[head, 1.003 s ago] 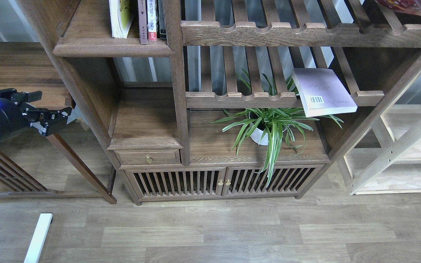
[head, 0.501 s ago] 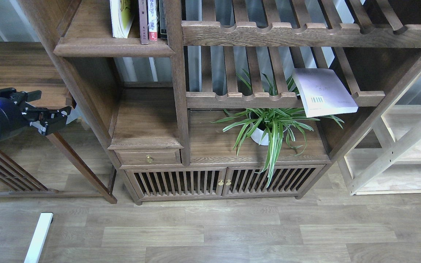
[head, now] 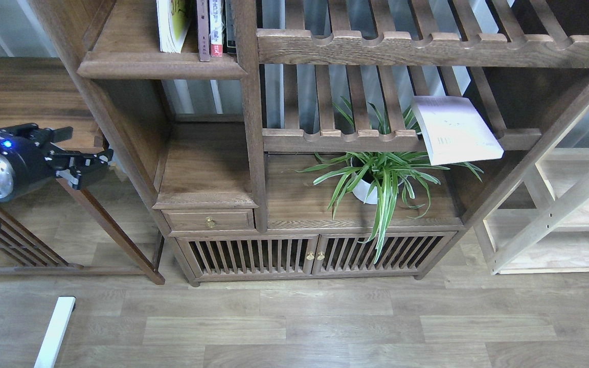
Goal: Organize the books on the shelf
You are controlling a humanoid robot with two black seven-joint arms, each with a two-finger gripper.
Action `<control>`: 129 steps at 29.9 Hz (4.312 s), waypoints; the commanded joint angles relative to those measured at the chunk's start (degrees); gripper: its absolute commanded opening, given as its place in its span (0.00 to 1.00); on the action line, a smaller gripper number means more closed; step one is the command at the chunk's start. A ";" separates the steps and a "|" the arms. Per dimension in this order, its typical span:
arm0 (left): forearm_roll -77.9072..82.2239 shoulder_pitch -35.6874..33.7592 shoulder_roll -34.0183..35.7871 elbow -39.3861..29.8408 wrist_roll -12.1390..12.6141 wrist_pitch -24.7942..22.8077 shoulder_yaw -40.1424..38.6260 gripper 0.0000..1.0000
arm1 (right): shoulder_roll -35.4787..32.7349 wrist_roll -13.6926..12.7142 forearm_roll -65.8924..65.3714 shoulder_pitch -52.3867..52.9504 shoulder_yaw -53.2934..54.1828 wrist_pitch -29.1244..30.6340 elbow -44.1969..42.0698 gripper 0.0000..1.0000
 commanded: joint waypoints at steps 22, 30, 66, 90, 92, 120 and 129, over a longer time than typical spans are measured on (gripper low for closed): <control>0.24 4.74 -14.81 7.90 -1.13 0.18 -0.07 0.84 | 8.93 0.08 -4.27 -1.06 -27.42 -6.64 -2.37 0.04; 0.24 5.79 -19.03 10.36 -2.01 0.44 -0.16 0.84 | 22.20 0.17 0.65 -9.13 -27.07 -13.31 -3.69 0.04; 11.74 11.07 -36.26 16.43 -2.63 -22.48 8.36 0.96 | 61.68 4.21 -7.07 -33.40 -10.90 -16.58 -14.06 0.04; 26.52 10.80 -42.93 23.72 -3.51 -27.51 8.36 0.97 | 69.15 7.73 -10.24 -31.30 -11.07 -12.88 -7.65 0.04; 26.52 10.80 -44.16 25.21 -3.51 -27.42 8.36 0.97 | 69.24 7.73 -10.16 -30.42 -11.07 -12.88 -6.42 0.04; 31.61 12.21 -52.17 31.63 -14.49 -20.39 11.97 0.00 | 69.50 9.31 -9.19 -24.53 -10.63 -11.39 -0.44 0.05; 31.44 12.56 -52.26 30.84 -14.85 -20.13 10.74 0.00 | 69.15 9.40 -7.96 -24.53 -10.55 -10.16 -0.70 0.13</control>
